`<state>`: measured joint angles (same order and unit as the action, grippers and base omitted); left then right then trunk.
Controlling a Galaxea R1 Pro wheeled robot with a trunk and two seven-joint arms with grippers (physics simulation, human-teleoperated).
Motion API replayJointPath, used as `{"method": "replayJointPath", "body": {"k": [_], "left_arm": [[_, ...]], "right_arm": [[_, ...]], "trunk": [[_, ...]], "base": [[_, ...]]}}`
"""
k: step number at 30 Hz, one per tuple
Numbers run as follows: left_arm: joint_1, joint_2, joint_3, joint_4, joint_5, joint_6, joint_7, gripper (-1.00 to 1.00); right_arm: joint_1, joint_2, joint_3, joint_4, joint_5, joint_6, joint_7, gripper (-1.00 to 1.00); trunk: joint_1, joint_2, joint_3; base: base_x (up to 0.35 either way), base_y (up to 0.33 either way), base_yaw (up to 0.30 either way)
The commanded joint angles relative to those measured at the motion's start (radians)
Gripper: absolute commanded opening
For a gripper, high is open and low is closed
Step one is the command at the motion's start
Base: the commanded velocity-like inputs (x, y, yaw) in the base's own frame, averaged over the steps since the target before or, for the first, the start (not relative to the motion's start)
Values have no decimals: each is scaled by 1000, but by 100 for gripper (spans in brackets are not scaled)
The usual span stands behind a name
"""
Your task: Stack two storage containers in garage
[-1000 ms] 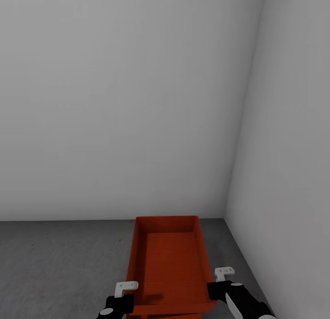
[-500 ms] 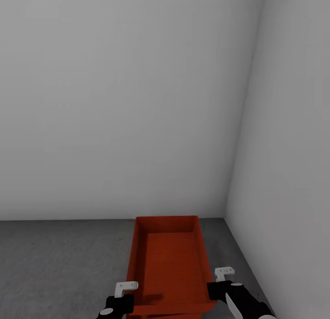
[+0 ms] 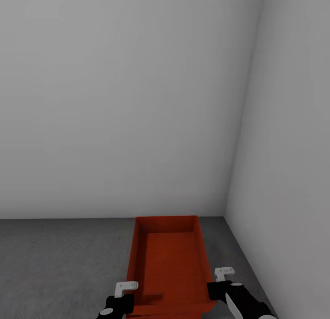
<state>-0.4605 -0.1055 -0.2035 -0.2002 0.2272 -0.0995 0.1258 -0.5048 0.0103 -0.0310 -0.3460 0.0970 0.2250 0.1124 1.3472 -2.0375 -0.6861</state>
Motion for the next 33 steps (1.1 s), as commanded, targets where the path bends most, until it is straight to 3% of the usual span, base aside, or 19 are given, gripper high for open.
{"method": "replayJointPath", "body": {"k": [1,8,14,21,33], "left_arm": [[-1,38,-15,-4,4,-35,5,-100],[-1,38,-15,-3,4,-35,5,-100],[-1,38,-15,-4,4,-35,5,-100],[-1,38,-15,-3,4,-35,4,-100],[-1,38,-14,-4,4,-35,5,-100]], "right_arm": [[0,-12,3,1,-5,6,47,-100],[0,-12,3,1,-5,7,47,-100],[0,-12,3,1,-5,6,48,-100],[0,-12,3,1,-5,7,48,-100],[0,-12,3,1,-5,6,48,-100]], "trunk": [[0,0,-1],[23,-42,-20],[23,-42,-20],[50,-91,-42],[50,-91,-42]], "base": [[0,0,0],[0,0,0],[0,0,0],[0,0,0],[0,0,0]]}}
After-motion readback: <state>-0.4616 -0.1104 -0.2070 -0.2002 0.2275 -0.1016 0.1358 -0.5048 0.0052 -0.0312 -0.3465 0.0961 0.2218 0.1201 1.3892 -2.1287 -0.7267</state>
